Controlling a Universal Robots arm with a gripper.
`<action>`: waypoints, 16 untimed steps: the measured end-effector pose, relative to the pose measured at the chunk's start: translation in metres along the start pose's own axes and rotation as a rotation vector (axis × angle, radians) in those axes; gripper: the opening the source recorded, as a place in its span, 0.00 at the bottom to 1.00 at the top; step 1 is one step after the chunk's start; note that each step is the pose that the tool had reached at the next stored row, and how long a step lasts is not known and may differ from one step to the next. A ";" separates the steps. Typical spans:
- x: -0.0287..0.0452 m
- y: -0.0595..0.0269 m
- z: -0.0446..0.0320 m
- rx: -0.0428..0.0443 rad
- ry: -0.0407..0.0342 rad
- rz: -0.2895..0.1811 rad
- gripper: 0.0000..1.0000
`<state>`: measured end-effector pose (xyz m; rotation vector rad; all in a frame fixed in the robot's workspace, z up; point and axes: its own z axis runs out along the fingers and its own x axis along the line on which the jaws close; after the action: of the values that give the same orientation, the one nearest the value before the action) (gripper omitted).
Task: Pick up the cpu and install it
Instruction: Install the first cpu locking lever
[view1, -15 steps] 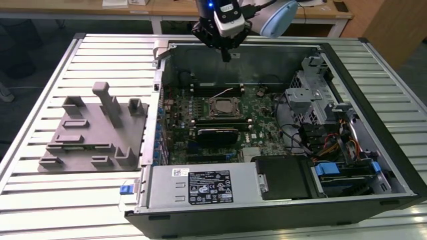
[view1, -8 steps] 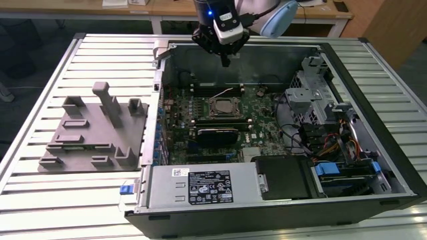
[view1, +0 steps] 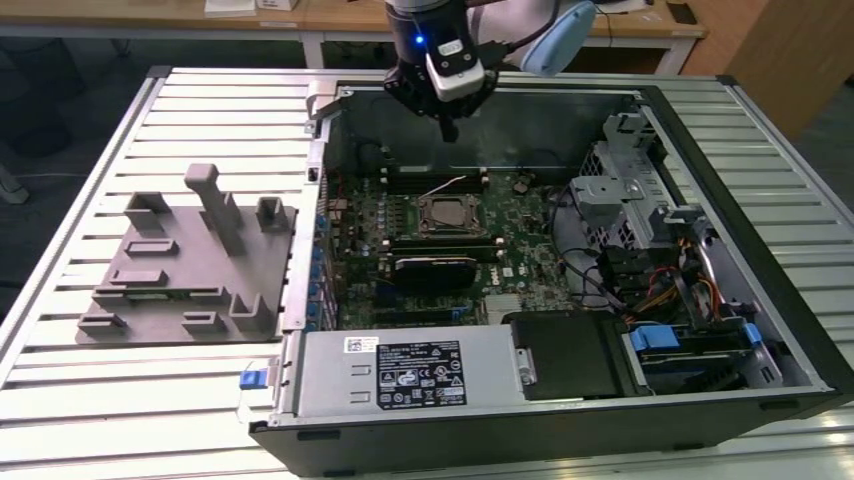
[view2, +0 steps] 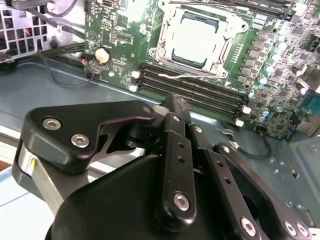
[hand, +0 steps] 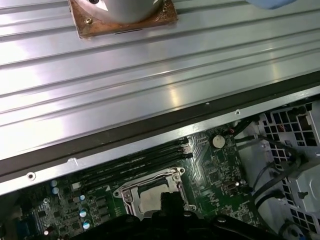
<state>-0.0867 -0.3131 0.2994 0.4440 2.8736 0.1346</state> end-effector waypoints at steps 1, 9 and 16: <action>0.0004 -0.0002 0.0019 0.0005 0.0009 0.000 0.11; 0.0033 -0.0019 0.0150 0.0031 0.0075 0.000 0.11; 0.0041 -0.0024 0.0187 -0.0216 0.0173 0.007 0.11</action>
<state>-0.0866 -0.3130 0.2801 0.4508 2.8848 0.1713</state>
